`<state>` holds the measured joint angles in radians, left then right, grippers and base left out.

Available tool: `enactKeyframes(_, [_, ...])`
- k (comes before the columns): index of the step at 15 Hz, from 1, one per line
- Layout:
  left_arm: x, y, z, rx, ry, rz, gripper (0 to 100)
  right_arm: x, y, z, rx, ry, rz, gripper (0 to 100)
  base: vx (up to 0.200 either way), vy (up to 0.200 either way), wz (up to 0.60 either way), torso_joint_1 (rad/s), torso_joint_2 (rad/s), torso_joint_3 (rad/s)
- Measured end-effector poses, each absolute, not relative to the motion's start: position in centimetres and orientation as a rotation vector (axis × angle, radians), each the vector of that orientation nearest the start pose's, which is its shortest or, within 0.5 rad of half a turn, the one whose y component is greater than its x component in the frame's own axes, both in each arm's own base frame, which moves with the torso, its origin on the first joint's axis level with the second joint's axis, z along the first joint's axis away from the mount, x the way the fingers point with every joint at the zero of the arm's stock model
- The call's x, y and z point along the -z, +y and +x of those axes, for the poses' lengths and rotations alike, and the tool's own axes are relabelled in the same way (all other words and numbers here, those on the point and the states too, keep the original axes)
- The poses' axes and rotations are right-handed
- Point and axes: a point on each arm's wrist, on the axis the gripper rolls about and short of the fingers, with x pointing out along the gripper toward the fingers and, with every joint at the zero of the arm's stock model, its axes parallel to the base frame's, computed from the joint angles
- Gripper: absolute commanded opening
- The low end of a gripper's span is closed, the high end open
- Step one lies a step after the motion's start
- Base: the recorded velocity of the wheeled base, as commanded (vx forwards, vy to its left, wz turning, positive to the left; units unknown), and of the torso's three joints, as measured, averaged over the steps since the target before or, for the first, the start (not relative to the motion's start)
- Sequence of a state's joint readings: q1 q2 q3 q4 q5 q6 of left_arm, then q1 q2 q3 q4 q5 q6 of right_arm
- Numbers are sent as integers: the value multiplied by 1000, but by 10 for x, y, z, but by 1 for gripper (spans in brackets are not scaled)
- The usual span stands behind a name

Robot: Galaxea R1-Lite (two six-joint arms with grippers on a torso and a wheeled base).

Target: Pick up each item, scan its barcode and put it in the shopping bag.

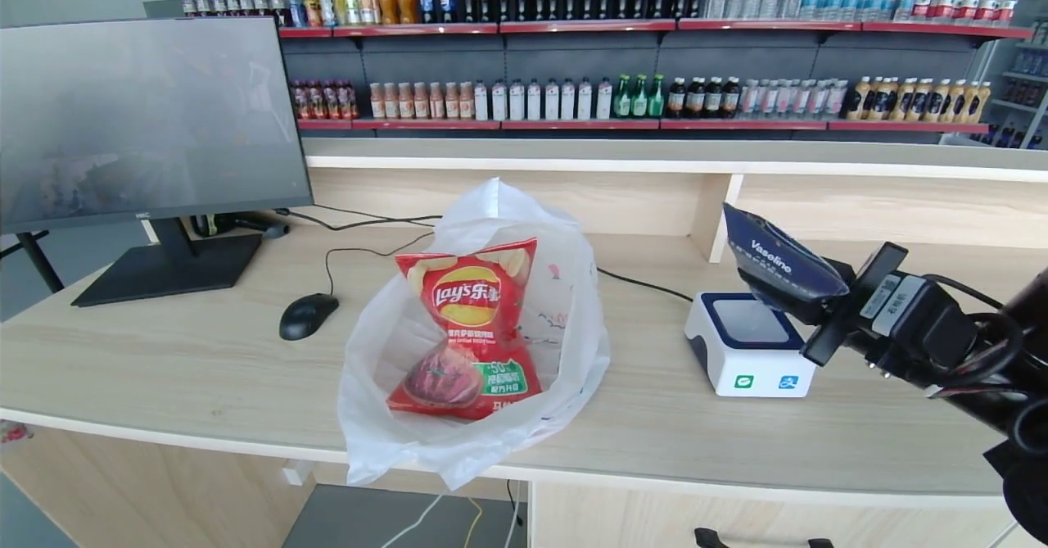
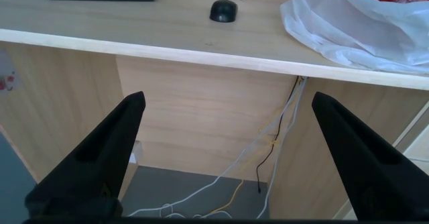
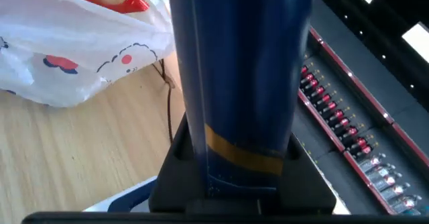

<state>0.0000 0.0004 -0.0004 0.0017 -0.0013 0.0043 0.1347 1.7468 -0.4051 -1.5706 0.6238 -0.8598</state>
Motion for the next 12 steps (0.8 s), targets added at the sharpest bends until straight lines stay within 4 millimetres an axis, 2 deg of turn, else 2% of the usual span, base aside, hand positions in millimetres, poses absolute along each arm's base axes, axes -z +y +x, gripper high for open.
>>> enactKeyframes(5, [-75, 0, -23, 2, 2, 5, 100, -152, 25, 270, -693, -582, -987, 0, 0, 0, 0, 0, 0, 0])
enactKeyframes(12, [-75, 0, -23, 2, 2, 4, 100, -139, 23, 275, -734, -572, -1012, 0, 0, 0, 0, 0, 0, 0])
